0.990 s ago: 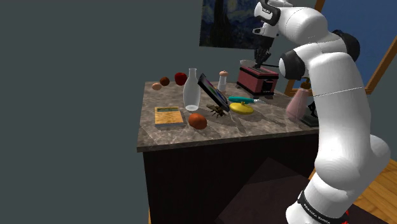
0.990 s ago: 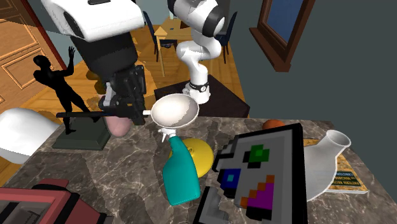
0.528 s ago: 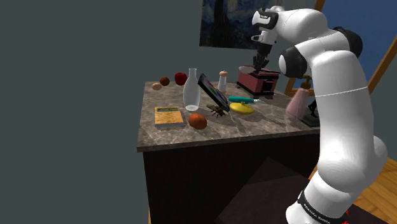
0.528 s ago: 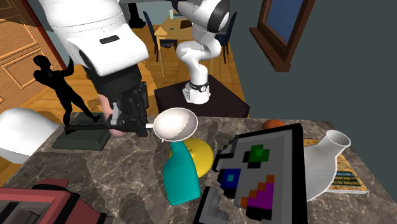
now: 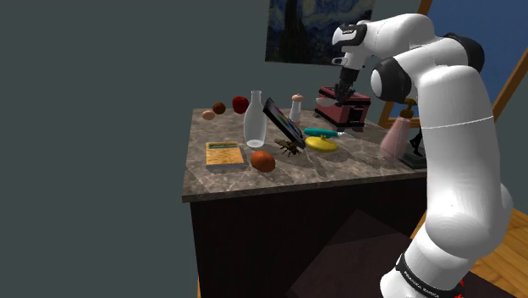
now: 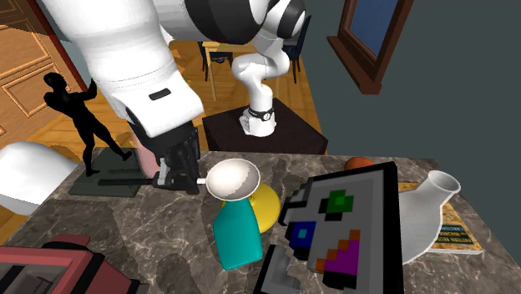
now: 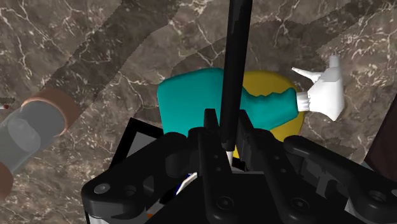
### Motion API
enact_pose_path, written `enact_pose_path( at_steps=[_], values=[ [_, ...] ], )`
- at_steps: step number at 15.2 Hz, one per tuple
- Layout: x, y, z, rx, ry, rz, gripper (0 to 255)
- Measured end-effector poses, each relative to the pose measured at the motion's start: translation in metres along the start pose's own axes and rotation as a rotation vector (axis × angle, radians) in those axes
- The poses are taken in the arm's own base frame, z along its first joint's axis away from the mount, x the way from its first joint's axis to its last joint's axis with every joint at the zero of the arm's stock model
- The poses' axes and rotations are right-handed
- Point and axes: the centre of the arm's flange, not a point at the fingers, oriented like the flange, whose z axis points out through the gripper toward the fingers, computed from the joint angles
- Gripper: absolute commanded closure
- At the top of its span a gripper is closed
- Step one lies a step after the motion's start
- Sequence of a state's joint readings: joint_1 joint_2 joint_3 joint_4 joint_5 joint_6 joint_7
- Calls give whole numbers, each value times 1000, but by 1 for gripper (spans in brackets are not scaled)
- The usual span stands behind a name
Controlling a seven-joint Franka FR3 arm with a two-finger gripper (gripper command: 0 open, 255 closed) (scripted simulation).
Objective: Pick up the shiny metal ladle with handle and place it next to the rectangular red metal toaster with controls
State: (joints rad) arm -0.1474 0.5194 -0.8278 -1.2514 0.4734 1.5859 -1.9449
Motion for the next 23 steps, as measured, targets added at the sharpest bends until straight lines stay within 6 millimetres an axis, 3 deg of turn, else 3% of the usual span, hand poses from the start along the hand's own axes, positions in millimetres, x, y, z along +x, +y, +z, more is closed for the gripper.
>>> enact_pose_path(
  at_steps=[23],
  values=[
    [-12, 1, 120, -1, 0, 0, 255]
  ],
)
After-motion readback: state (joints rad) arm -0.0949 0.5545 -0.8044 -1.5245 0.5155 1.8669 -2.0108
